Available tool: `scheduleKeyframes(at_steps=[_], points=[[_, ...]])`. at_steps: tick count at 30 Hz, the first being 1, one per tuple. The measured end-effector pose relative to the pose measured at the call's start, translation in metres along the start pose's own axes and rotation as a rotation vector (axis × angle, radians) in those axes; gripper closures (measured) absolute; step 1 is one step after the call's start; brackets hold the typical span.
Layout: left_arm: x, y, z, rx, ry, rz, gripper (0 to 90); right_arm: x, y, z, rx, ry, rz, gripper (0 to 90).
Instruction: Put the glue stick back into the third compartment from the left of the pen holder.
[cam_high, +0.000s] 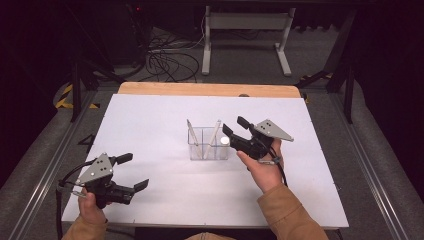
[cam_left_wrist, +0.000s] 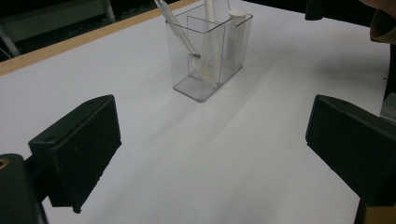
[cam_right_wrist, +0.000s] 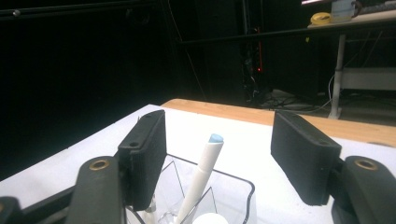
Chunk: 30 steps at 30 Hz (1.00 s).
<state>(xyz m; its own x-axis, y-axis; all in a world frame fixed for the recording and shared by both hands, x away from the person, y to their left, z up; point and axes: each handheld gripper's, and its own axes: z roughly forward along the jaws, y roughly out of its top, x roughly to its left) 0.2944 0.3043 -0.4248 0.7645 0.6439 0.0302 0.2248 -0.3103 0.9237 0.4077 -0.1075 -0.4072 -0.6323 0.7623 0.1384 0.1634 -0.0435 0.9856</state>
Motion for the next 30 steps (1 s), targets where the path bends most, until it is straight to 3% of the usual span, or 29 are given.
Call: scheduleKeyframes(at_steps=[8, 18, 23, 30], points=[[0.0, 0.0, 0.0, -0.004, 0.003, 0.002, 3.8, 0.0, 0.01, -0.014, -0.009, 0.017, -0.023, 31.1], [-0.001, -0.001, -0.002, -0.015, 0.014, -0.009, 3.7, -0.008, 0.019, -0.045, 0.012, 0.051, -0.081, 27.6], [-0.001, -0.001, -0.003, -0.021, 0.017, -0.009, 3.8, -0.013, 0.017, -0.057, 0.033, 0.084, -0.115, 25.9], [-0.001, -0.001, -0.004, -0.026, 0.019, -0.009, 3.8, -0.019, 0.01, -0.069, 0.065, 0.097, -0.152, 24.6]])
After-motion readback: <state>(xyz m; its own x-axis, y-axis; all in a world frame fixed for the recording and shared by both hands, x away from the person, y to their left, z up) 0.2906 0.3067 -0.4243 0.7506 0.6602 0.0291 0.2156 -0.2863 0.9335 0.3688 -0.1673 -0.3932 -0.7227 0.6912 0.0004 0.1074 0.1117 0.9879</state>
